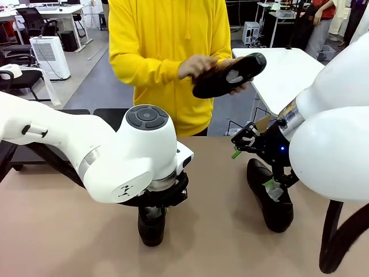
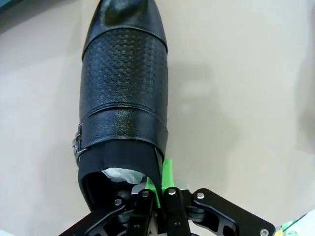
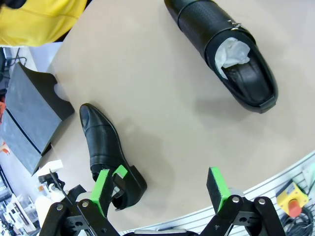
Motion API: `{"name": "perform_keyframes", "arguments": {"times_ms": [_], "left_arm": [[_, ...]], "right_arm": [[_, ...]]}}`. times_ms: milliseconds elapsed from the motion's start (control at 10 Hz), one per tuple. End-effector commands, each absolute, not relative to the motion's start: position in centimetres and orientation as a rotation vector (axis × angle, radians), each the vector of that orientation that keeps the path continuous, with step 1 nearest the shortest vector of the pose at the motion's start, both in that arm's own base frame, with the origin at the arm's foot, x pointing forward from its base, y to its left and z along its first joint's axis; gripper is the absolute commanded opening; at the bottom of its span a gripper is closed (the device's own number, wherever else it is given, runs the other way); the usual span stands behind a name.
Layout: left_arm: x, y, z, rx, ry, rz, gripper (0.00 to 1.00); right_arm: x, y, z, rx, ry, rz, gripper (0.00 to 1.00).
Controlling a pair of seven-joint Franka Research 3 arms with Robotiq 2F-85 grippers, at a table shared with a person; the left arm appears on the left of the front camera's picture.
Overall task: Organize the shoes by placing them on the stand.
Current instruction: Place the Shoe from the middle of the table onto the Shoes Stand.
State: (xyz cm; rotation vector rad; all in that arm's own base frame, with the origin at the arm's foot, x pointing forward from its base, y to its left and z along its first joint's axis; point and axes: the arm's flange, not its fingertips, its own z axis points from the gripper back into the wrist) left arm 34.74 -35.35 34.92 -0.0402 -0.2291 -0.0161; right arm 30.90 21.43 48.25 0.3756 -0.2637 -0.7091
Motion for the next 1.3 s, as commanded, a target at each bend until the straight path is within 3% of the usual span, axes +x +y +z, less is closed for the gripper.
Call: {"name": "perform_keyframes", "arguments": {"times_ms": [0, 300, 500, 600, 900, 1100, 1200], "left_arm": [[34.7, -34.8, 34.5, -0.009, -0.210, 0.002, 0.00], [31.1, -30.6, 42.9, -0.138, -0.159, -0.001, 0.00], [29.8, -25.8, 48.4, -0.203, -0.223, 0.044, 0.00], [29.8, -22.7, 51.1, -0.216, -0.328, 0.070, 0.00], [33.9, -13.9, 54.6, -0.180, -0.606, 0.051, 0.00], [38.2, -8.5, 53.8, -0.218, -0.669, 0.057, 0.00], [39.8, -6.2, 53.4, -0.148, -0.670, 0.044, 0.00]], "right_arm": [[31.1, 21.5, 48.2, 0.379, -0.276, -0.685, 1.00], [31.1, 21.5, 48.2, 0.379, -0.276, -0.685, 1.00], [31.1, 21.5, 48.2, 0.379, -0.276, -0.685, 1.00], [31.1, 21.5, 48.2, 0.379, -0.276, -0.685, 1.00], [31.1, 21.5, 48.2, 0.379, -0.276, -0.685, 1.00], [31.1, 21.5, 48.2, 0.379, -0.276, -0.685, 1.00], [31.1, 21.5, 48.2, 0.379, -0.276, -0.685, 1.00]]}}
